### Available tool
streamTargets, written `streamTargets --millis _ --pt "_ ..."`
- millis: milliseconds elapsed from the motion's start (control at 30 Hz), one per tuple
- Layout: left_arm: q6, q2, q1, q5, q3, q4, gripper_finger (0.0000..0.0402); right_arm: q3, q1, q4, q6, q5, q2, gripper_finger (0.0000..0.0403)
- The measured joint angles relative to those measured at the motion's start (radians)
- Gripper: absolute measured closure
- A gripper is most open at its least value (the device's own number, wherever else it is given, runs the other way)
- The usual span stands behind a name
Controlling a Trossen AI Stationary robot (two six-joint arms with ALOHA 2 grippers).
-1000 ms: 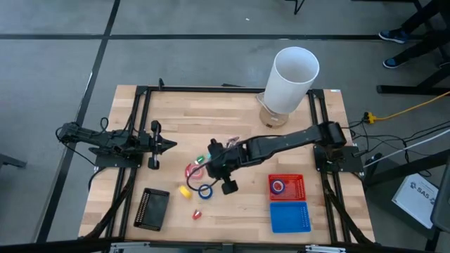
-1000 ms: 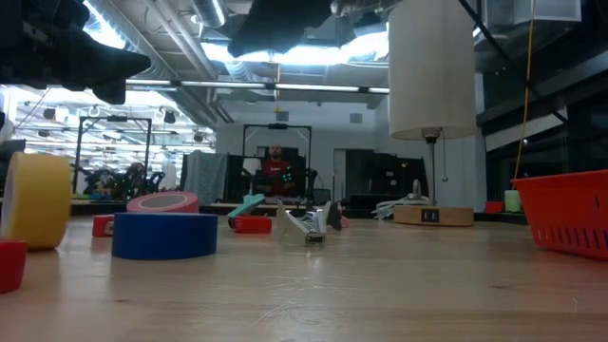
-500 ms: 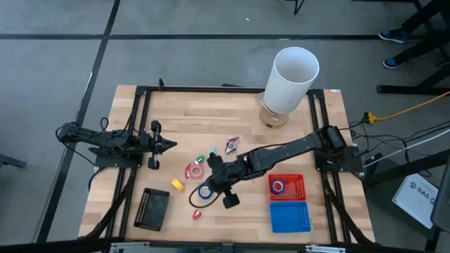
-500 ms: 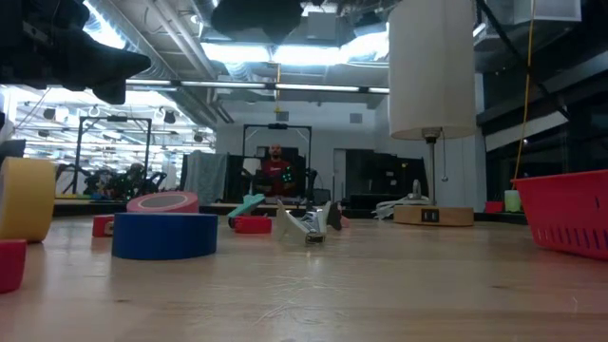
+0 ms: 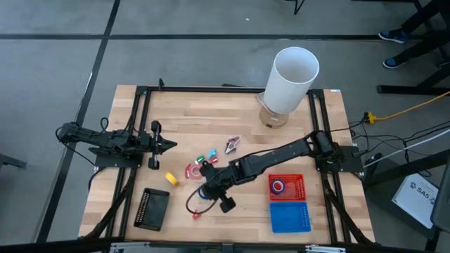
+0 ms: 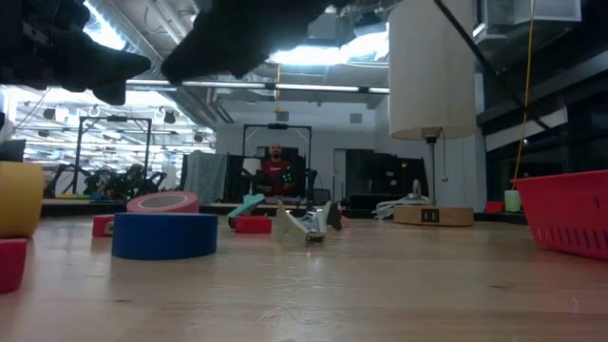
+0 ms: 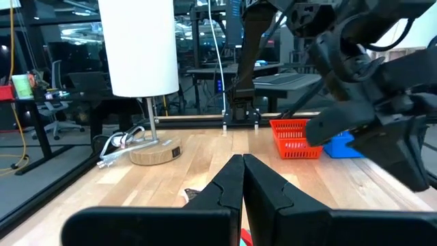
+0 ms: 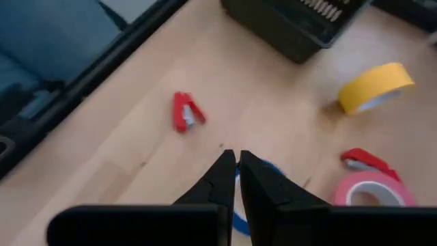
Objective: Pick and place Stapler, Stapler remover, tape
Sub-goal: Put the blue tape into the red basket
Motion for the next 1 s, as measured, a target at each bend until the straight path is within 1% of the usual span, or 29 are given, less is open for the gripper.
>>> streamTargets --millis 133,433,533,633,700,800,900,1000 --pt "0.000 0.000 0.000 0.000 0.000 0.000 0.0398 0.000 0.004 0.024 -0.002 -0.003 0.000 0.0377" --pt "0.000 0.000 0.000 0.000 0.000 0.000 0.0398 0.000 0.002 -0.013 0.030 -0.004 0.000 0.0373" --pt "0.000 0.000 0.000 0.000 0.000 0.000 0.0398 0.000 0.006 -0.022 0.066 -0.004 0.000 0.0354" --pt "0.000 0.000 0.000 0.000 0.000 0.000 0.0398 0.001 0.016 -0.044 0.109 0.021 0.010 0.0322" --pt "0.000 0.000 0.000 0.000 0.000 0.000 0.0398 0.000 0.025 -0.059 0.109 0.050 0.018 0.0298" --pt "0.000 0.000 0.000 0.000 0.000 0.001 0.0398 0.001 0.033 -0.053 0.098 0.058 0.034 0.0272" --pt "0.000 0.000 0.000 0.000 0.000 0.001 0.0398 0.001 0.033 -0.024 0.076 0.059 0.054 0.0260" --pt "0.000 0.000 0.000 0.000 0.000 0.000 0.0398 0.001 0.031 -0.011 0.056 0.061 0.071 0.0258"
